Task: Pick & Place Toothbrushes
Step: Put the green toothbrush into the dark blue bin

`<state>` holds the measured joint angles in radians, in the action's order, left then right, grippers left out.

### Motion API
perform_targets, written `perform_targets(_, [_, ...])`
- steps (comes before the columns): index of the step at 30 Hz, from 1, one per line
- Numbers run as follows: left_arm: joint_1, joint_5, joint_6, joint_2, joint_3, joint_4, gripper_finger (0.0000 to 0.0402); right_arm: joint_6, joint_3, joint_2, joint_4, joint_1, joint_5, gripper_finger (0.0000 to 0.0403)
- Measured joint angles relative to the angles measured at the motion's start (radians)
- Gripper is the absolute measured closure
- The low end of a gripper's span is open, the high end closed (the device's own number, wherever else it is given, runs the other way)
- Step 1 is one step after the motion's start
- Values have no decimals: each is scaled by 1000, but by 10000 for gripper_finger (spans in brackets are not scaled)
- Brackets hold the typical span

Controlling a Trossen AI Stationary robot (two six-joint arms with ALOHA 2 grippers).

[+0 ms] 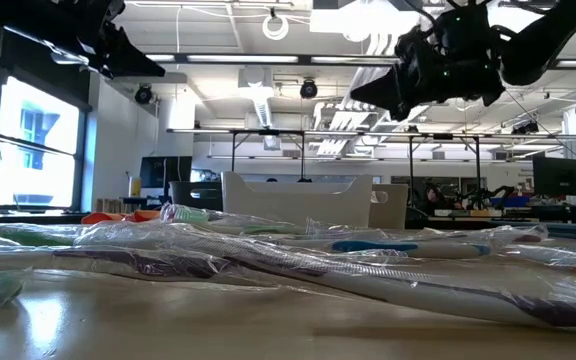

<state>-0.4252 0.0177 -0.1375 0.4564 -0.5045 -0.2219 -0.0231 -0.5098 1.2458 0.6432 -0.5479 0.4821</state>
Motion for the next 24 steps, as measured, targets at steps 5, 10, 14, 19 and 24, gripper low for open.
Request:
perform_targets(5, [0, 0, 45, 0, 0, -28, 394, -4, 0, -56, -28, -18, 51, 401])
perform_targets(10, [0, -31, 68, 0, 0, -26, 394, -78, 0, -112, -25, -18, 48, 401])
perform_targets(14, [0, -34, 81, -1, 0, -4, 394, -157, 0, -157, -26, -18, 41, 401])
perform_targets(19, [0, -34, 232, 0, 0, -5, 394, -191, 0, -186, -25, -18, 41, 401])
perform_targets(24, [0, -37, 334, 4, 0, -5, 394, -192, 0, -185, -48, -17, -12, 401])
